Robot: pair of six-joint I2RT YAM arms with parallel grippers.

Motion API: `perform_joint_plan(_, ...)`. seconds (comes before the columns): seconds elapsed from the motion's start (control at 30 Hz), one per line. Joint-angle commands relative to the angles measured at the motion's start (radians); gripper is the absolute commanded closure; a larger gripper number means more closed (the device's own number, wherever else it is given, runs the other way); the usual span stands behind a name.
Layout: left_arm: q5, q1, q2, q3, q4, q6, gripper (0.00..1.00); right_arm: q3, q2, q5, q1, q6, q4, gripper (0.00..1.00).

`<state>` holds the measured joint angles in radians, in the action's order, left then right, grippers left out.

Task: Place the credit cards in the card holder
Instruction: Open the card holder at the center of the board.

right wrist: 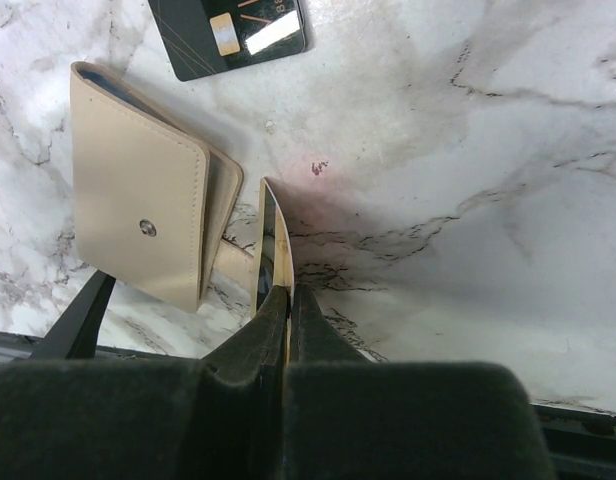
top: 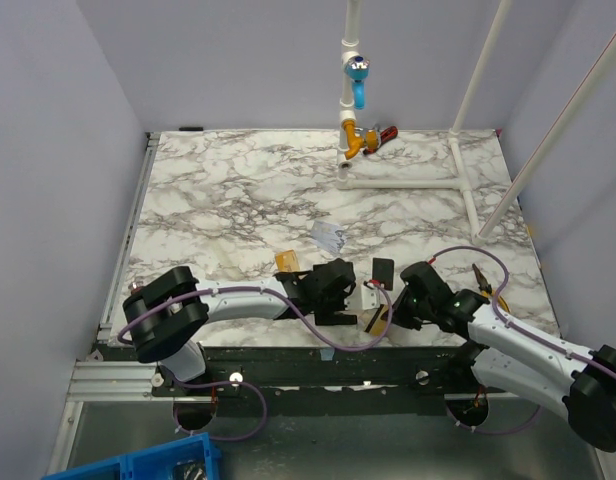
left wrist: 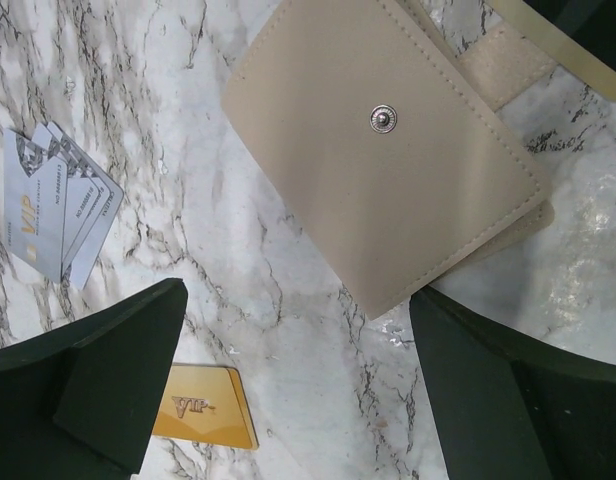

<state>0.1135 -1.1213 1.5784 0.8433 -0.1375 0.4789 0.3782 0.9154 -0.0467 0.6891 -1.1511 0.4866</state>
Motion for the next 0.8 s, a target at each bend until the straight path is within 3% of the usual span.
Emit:
perform_joint_plan(0.0,-0.017,-0.015,0.016,0.040,0.024,-0.022,0.05,-0.039,0.030,-0.043,-0.011,0.025,0.030,0.99)
perform_joint_plan(0.2,-0.140,0.007,0.004,0.111,-0.077,-0.146,0.08,-0.039,0.045,-0.040,-0.014,0.030,0.024,0.99)
perform_joint_plan(0.47,-0.324,0.131,0.029,0.227,-0.196,-0.366,0.14,-0.039,0.050,-0.037,-0.016,0.031,0.022,0.99)
perform_joint_plan(0.77,-0.071,0.152,0.102,0.234,-0.179,-0.364,0.19,-0.041,0.045,-0.039,-0.016,0.029,0.025,0.99)
